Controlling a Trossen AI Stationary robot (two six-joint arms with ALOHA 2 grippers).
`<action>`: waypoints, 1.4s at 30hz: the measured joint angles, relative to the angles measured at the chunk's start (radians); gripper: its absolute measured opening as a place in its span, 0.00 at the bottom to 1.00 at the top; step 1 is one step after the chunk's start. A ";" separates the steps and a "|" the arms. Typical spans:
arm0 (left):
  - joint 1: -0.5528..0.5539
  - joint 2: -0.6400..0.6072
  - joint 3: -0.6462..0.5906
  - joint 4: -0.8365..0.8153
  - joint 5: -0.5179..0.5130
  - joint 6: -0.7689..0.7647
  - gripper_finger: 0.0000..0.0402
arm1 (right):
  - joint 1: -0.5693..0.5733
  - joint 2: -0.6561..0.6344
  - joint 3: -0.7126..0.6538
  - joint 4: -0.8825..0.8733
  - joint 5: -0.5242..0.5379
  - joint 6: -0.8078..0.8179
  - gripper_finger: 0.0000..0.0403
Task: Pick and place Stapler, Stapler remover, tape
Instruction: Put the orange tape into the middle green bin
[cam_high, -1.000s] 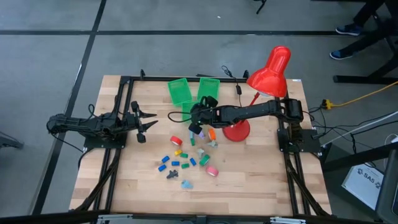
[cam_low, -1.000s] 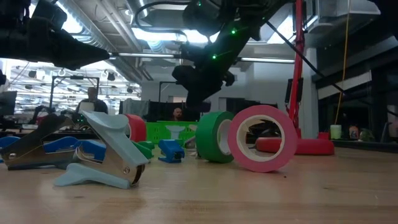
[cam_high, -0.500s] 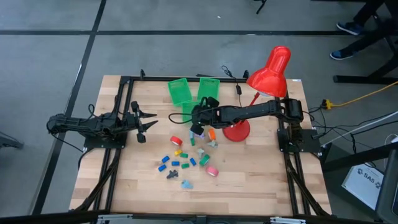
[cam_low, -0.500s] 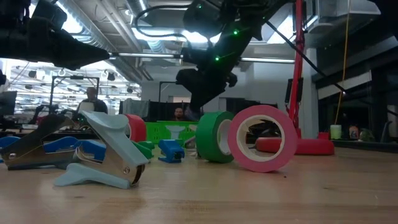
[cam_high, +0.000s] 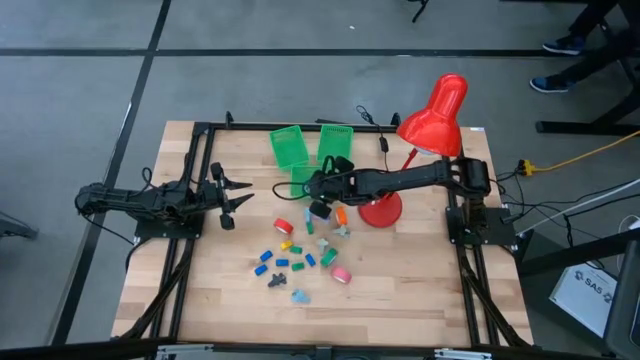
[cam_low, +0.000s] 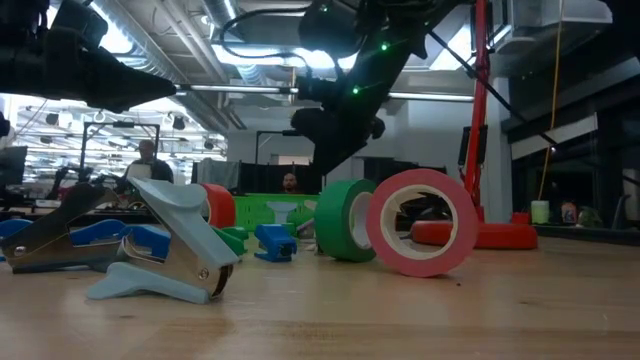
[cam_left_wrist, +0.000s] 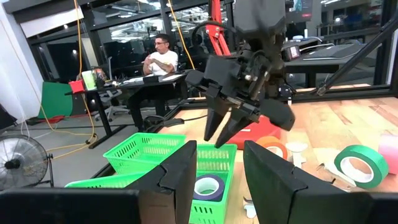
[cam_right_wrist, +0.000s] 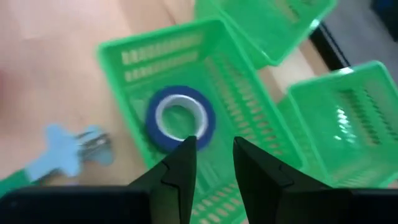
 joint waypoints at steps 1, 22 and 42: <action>0.000 0.000 0.000 0.000 0.000 0.000 0.32 | 0.003 -0.003 0.000 0.005 -0.023 -0.007 0.27; 0.000 0.000 0.000 0.000 0.000 0.000 0.32 | 0.156 -0.011 0.203 -0.481 -0.191 0.042 0.27; 0.000 0.000 0.000 0.000 0.000 0.000 0.32 | 0.211 -0.009 0.245 -0.614 -0.296 0.178 0.27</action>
